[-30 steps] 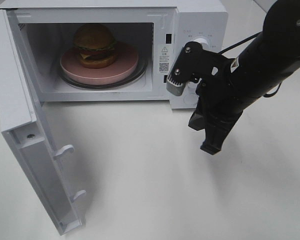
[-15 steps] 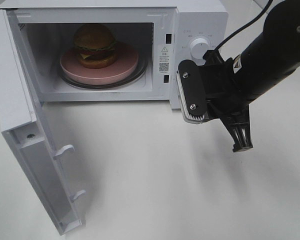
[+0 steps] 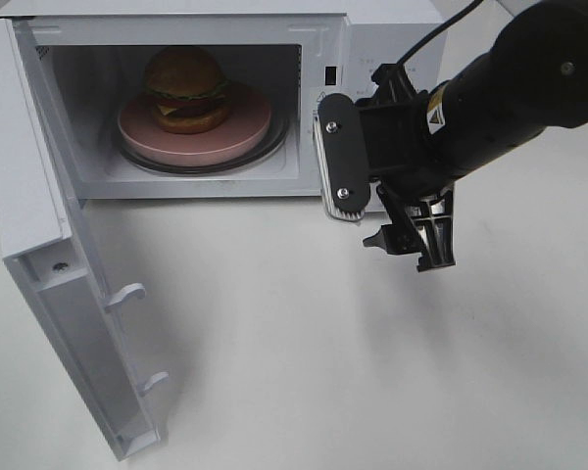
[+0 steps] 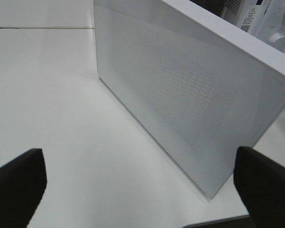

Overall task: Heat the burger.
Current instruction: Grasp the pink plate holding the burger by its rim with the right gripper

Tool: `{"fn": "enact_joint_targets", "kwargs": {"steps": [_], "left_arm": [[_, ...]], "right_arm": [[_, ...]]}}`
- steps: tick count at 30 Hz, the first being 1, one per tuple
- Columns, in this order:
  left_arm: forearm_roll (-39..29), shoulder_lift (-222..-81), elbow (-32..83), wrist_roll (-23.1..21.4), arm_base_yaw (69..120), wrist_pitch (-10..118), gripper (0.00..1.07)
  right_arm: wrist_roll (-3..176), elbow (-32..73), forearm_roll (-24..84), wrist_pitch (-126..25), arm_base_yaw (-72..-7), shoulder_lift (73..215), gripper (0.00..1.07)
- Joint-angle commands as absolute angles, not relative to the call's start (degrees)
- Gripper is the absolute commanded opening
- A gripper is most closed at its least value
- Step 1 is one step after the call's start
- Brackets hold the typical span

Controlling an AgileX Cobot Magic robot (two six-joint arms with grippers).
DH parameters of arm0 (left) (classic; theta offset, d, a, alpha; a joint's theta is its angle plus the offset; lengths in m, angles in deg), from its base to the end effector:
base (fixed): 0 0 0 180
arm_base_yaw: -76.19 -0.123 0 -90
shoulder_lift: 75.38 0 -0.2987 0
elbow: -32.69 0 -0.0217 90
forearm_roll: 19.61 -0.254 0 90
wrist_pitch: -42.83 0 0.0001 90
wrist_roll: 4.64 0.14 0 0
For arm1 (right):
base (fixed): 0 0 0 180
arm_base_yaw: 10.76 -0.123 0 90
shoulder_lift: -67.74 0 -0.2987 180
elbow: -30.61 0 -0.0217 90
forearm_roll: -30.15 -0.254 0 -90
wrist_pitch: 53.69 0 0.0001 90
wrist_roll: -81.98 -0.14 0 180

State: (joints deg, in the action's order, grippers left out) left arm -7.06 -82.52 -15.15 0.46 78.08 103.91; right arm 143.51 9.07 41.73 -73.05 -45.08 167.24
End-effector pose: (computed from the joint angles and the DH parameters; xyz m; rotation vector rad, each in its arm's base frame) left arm 0.0223 -0.0274 0.2645 0.1366 2.0092 -0.2253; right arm 0.3090 0.1996 0.1981 -1.9712 1.5016 -0.3725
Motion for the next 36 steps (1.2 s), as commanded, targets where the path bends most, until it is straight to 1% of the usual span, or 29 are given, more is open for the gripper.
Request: {"fn": "enact_joint_targets", "kwargs": {"steps": [1,10,17,36], "left_arm": [[-6.60,-82.24,-15.26,0.52,77.91,103.51,1.00],[-6.60,-82.24,-15.26,0.52,77.91,103.51,1.00],[-6.60,-82.24,-15.26,0.52,77.91,103.51,1.00],[-6.60,-82.24,-15.26,0.52,77.91,103.51,1.00]], "right_arm": [[140.42,11.70,44.07,-72.36,-45.93,168.67,0.90],[139.04,17.89,45.28,-72.59,-48.63,174.06,0.88],[138.53,24.71,46.37,-72.36,-50.29,180.24,0.87],[138.53,38.98,46.08,-72.25,-50.40,194.51,0.84]]}}
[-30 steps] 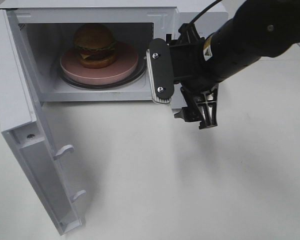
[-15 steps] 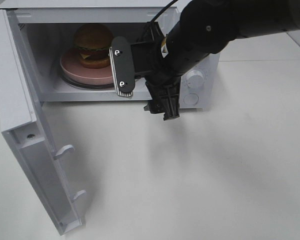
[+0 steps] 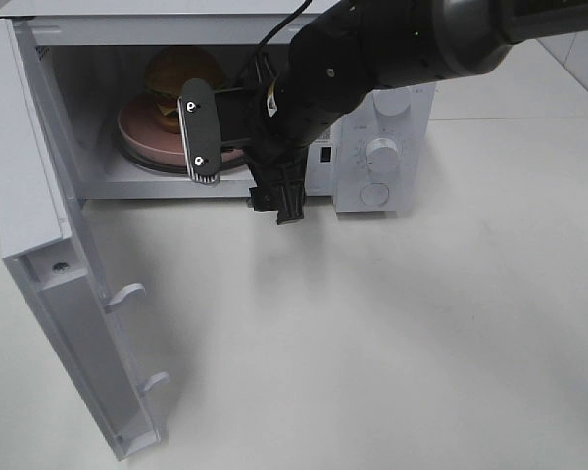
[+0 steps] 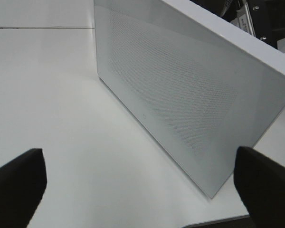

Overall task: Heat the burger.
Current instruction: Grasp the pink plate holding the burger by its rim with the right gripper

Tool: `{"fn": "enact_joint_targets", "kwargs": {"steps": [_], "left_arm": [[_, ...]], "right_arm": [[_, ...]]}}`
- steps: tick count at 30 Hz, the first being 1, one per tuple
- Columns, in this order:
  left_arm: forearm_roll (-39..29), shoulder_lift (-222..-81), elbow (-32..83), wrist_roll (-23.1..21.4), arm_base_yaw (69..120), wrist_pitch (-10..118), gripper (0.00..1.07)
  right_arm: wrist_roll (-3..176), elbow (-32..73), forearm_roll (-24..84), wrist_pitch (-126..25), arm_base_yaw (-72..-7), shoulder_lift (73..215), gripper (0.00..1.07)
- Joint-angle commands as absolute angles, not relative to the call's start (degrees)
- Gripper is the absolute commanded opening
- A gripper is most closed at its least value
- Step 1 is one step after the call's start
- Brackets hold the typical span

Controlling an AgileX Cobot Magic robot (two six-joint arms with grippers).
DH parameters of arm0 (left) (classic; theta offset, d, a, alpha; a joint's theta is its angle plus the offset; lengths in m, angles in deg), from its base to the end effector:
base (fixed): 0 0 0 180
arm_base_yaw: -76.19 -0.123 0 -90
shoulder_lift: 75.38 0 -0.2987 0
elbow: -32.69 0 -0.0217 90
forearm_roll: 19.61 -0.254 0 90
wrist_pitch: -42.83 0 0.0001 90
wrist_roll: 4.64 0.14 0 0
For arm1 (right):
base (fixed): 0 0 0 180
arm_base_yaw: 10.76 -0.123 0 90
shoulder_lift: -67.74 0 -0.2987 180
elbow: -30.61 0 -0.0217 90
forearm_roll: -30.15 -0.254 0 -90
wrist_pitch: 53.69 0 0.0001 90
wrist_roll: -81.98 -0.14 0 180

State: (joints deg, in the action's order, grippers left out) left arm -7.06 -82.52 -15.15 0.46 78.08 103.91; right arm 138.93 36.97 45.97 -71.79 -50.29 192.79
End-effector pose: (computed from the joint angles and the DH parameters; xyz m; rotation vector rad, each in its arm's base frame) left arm 0.0223 -0.0274 0.2645 0.1366 2.0092 -0.2253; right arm 0.3942 0.3099 0.1640 -1.9647 1.3860 -0.3687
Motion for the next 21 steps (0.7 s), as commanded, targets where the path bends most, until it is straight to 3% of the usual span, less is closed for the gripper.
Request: {"fn": "enact_joint_targets", "kwargs": {"steps": [1,21], "left_arm": [[-6.60,-82.24,-15.26,0.52,77.91,103.51,1.00],[-7.06,-82.24,-15.26,0.35,77.91,103.51,1.00]], "right_arm": [[138.53,38.98,46.08,-72.25,-50.40,194.51,0.84],[137.44,58.00,45.62,-74.60,-50.23,208.72,0.80]]}}
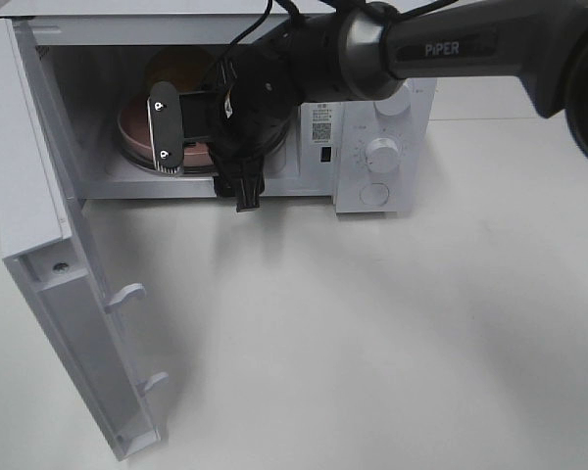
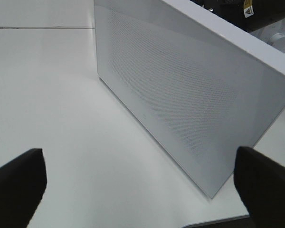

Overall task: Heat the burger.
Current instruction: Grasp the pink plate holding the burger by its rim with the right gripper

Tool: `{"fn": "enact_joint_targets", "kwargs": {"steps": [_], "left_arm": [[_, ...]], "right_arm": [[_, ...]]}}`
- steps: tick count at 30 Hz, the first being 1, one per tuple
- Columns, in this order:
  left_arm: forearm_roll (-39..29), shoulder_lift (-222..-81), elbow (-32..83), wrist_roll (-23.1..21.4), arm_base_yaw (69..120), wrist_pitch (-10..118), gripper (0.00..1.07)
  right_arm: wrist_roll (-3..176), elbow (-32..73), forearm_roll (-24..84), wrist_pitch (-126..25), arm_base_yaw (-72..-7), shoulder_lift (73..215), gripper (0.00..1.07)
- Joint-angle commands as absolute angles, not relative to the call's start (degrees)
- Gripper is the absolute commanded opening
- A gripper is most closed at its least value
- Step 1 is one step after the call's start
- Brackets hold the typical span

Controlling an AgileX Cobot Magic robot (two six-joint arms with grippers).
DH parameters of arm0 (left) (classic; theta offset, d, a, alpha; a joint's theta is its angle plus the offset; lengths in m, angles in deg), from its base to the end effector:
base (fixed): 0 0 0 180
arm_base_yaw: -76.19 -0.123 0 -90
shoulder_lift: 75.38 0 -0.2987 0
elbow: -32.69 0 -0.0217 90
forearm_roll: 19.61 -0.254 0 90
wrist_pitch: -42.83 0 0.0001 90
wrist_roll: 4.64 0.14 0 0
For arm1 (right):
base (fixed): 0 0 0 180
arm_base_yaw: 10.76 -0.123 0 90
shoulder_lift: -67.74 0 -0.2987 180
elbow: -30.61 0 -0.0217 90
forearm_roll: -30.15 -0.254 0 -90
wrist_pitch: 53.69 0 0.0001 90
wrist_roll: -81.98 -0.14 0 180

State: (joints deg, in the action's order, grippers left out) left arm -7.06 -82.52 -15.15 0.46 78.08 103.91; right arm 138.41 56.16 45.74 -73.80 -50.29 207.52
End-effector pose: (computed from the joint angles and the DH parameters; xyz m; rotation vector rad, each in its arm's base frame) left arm 0.0223 -0.0274 0.2645 0.1366 2.0092 -0.2253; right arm 0.4474 0.3524 0.1351 -1.9141 1.3812 -0.3800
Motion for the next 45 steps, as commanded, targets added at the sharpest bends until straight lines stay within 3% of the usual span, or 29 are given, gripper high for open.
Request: {"fn": "enact_joint_targets", "kwargs": {"steps": [1,27,30,31,32,33,34,35,36,37,38,39,45], "left_arm": [[-7.06,-82.24,-15.26,0.35,77.91,103.51,1.00],[-9.81,-82.24,-15.26,0.29,77.91,103.91,1.00],[-9.81,-82.24,-15.26,0.29,77.91,103.91,1.00],[-9.81,-82.24,-15.26,0.29,77.91,103.91,1.00],[-9.81,-82.24,-15.26,0.29,77.91,103.91,1.00],[-9.81,-82.24,-15.26,0.29,77.91,103.91,1.00],[-9.81,-82.24,-15.26,0.29,77.91,103.91,1.00],[-9.81,-82.24,-15.26,0.29,77.91,103.91,1.00],[-9.81,-82.24,-15.26,0.29,77.91,103.91,1.00],[-9.81,-82.24,-15.26,0.29,77.91,103.91,1.00],[-9.81,-82.24,-15.26,0.29,77.91,103.91,1.00],[-9.81,-82.24,-15.26,0.29,77.91,103.91,1.00],[-9.81,-82.24,-15.26,0.29,77.91,103.91,1.00]], "right_arm": [[137.44,58.00,45.62,-74.60,-50.23,208.72,0.80],[137.44,62.35,42.93,-73.85,-50.17,214.51,0.76],[137.38,62.35,42.93,-74.14,-50.17,214.51,0.69],[137.38,62.35,42.93,-74.08,-50.17,214.51,0.60],[137.38,62.35,42.93,-74.08,-50.17,214.51,0.60],[137.38,62.35,42.93,-74.08,-50.23,214.51,0.45],[137.38,62.35,42.93,-74.20,-50.23,214.51,0.38],[137.38,62.35,42.93,-74.20,-50.23,214.51,0.38],[137.38,62.35,42.93,-74.60,-50.23,214.39,0.23],[137.38,62.35,42.93,-74.60,-50.23,214.39,0.23],[137.38,62.35,42.87,-75.29,-50.35,214.05,0.07],[137.38,62.35,42.87,-75.40,-50.35,213.99,0.01],[137.44,62.35,42.87,-76.09,-50.40,213.53,0.00]]}}
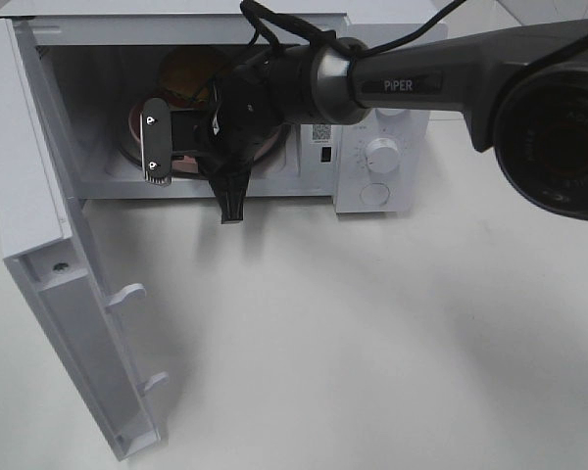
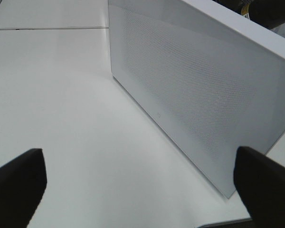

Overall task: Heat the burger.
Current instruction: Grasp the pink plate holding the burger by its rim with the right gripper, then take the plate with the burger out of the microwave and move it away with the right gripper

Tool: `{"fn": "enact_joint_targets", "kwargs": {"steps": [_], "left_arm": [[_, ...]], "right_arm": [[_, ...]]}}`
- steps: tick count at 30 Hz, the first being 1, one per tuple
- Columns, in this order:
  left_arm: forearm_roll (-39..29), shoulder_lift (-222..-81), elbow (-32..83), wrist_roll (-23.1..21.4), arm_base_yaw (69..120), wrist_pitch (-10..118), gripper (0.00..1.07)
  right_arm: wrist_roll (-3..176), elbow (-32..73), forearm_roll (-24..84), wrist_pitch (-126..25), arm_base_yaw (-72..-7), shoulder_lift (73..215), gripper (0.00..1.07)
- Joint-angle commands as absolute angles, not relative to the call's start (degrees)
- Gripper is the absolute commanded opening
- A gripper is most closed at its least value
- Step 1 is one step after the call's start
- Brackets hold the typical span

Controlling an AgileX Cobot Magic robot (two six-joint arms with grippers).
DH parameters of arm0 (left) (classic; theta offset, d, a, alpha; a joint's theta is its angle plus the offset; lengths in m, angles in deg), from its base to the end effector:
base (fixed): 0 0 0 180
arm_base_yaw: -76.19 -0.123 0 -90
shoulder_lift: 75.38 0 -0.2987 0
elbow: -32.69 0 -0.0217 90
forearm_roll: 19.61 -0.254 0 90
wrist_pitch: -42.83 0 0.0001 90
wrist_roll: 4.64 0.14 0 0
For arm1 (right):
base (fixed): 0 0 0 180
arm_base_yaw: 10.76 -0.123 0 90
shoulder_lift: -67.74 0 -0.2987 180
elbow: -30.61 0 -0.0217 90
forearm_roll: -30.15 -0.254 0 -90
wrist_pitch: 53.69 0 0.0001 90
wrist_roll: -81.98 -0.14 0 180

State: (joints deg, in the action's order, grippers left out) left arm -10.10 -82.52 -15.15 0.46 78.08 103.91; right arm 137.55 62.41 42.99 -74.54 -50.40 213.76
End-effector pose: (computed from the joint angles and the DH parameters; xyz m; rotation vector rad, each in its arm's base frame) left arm 0.0233 -0.0210 0.2634 0.1336 2.0140 -0.1623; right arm 0.4595 0.3663 0.1075 -1.8848 1.4375 -0.3306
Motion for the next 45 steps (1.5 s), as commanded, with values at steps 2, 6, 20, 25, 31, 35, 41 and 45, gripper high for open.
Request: {"fn": "enact_joint_targets", "kwargs": {"steps": [2,6,20,25,31,35,41,45], "left_arm": [[-9.81,-82.24,-15.26,0.29,77.91,103.91,1.00],[-9.81,-82.24,-15.26,0.29,77.91,103.91,1.00],[-9.81,-82.24,-15.26,0.29,77.91,103.91,1.00],[-9.81,-82.24,-15.26,0.29,77.91,103.91,1.00],[-9.81,-82.24,-15.26,0.29,77.91,103.91,1.00],[-9.81,-82.24,-15.26,0.29,77.91,103.91,1.00],[-9.81,-82.24,-15.26,0.29,77.91,103.91,1.00],[-9.81,-82.24,-15.26,0.29,77.91,103.91,1.00]], "right_arm": [[138.18,62.35,42.87,-76.78,-50.40,213.36,0.00],[139.67,62.35,42.81,-77.87,-50.40,212.85,0.00],[146.49,61.61,41.21,-83.25,-51.55,211.07,0.00],[151.93,55.48,39.66,-78.21,-51.72,207.00,0.00],[153.71,48.77,39.95,-73.68,-51.72,202.59,0.00],[154.68,43.50,40.35,-69.50,-51.72,199.38,0.00],[155.14,38.86,40.35,-65.72,-51.72,196.57,0.00],[155.43,33.70,40.35,-62.51,-51.72,193.54,0.00]]}}
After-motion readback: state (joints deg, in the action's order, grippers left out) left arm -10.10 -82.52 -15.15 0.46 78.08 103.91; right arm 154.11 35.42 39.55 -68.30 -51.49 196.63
